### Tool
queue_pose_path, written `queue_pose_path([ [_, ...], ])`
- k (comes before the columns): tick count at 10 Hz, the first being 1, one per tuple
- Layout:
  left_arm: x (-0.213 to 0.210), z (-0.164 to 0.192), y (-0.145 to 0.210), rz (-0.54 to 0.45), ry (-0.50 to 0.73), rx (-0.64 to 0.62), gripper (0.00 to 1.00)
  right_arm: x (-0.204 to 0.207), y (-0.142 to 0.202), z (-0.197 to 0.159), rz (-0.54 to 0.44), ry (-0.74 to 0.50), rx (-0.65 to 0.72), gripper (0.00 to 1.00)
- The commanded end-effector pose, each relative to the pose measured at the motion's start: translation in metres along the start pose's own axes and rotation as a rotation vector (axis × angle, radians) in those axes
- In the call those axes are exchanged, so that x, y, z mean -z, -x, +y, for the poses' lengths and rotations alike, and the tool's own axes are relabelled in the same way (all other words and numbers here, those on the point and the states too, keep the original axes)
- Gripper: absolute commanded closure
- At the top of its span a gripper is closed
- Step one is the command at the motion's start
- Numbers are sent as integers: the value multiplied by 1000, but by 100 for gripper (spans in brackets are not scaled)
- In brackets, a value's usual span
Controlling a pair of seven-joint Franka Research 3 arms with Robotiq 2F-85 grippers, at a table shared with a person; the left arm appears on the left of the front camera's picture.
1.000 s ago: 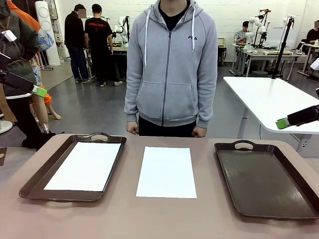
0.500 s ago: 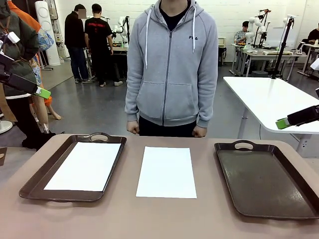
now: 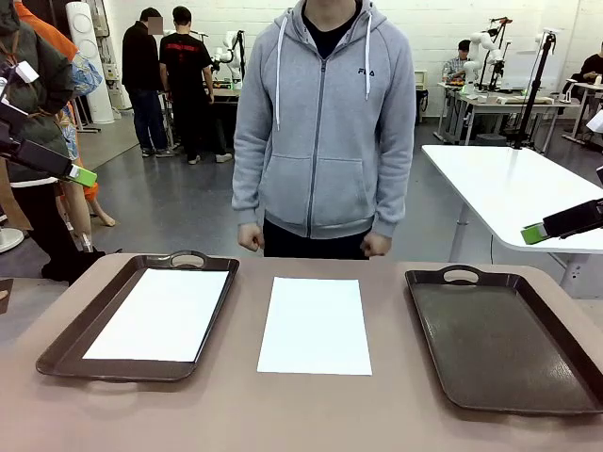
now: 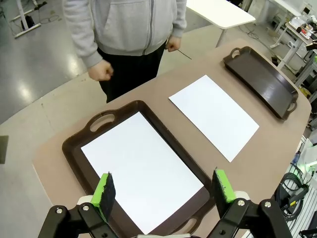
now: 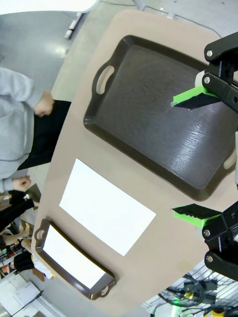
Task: Sort the A4 documents.
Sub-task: Receive the A4 Paper.
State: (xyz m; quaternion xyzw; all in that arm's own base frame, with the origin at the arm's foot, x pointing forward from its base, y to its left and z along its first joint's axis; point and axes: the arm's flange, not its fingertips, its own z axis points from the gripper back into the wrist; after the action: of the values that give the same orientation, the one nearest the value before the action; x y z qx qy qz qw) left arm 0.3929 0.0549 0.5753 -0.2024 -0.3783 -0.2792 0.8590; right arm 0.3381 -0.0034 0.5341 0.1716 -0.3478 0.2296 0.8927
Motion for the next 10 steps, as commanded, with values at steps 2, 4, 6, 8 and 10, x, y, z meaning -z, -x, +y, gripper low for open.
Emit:
queue_pose_path([
  [2,-1,-1,0,-1,-1,6,0,2,1,-1,-5,-22,7,0],
  [4,-1,-1,0,-1,-1,6,0,2,1,-1,-5,-22,7,0],
  [6,-1,-1,0,-1,-1,6,0,2,1,-1,-5,-22,7,0],
  [8,-1,-1,0,-1,-1,6,0,2,1,-1,-5,-22,7,0],
  [10,-1,-1,0,-1,-1,6,0,2,1,-1,-5,-22,7,0],
])
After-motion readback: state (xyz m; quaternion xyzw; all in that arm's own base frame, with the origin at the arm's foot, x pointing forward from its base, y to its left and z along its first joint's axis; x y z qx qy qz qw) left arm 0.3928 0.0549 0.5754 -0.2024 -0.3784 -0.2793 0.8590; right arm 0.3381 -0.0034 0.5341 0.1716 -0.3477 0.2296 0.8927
